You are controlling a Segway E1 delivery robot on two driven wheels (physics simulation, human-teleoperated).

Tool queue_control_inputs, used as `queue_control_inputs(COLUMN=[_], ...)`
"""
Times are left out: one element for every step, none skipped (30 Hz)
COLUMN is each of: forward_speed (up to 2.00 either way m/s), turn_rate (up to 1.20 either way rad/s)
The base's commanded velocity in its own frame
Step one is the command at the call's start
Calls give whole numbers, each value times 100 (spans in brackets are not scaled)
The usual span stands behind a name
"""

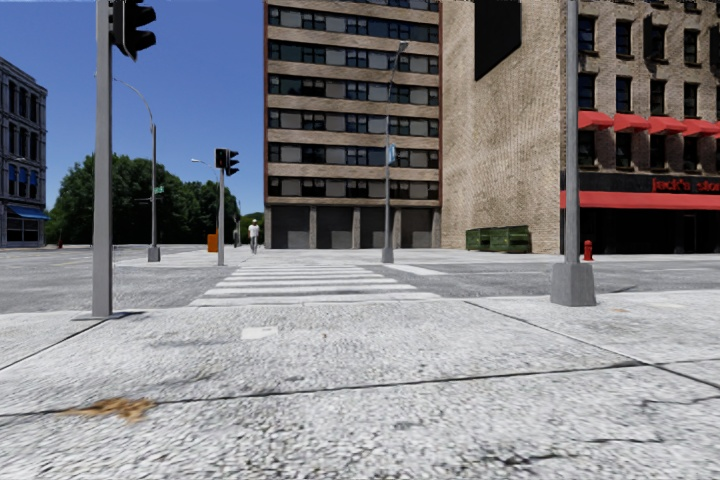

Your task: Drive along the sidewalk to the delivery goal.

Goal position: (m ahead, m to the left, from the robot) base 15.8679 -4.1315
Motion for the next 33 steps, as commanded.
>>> queue_control_inputs(forward_speed=[200, 200, 200, 200, 200, 200, 200, 200, 200, 200, 200, 200, 200, 200, 200, 200, 200, 200, 200, 200, 200, 200, 200, 200, 200, 200, 200, 200, 200, 200, 200, 200, 200], turn_rate=[26, 26, 27, 27, 21, 21, 14, 11, 11, 11, 18, 25, 26, 26, 27, 25, 25, 19, 16, 16, 16, 20, 23, 23, 24, 24, 16, 16, 3, 0, 0, 0, 0])
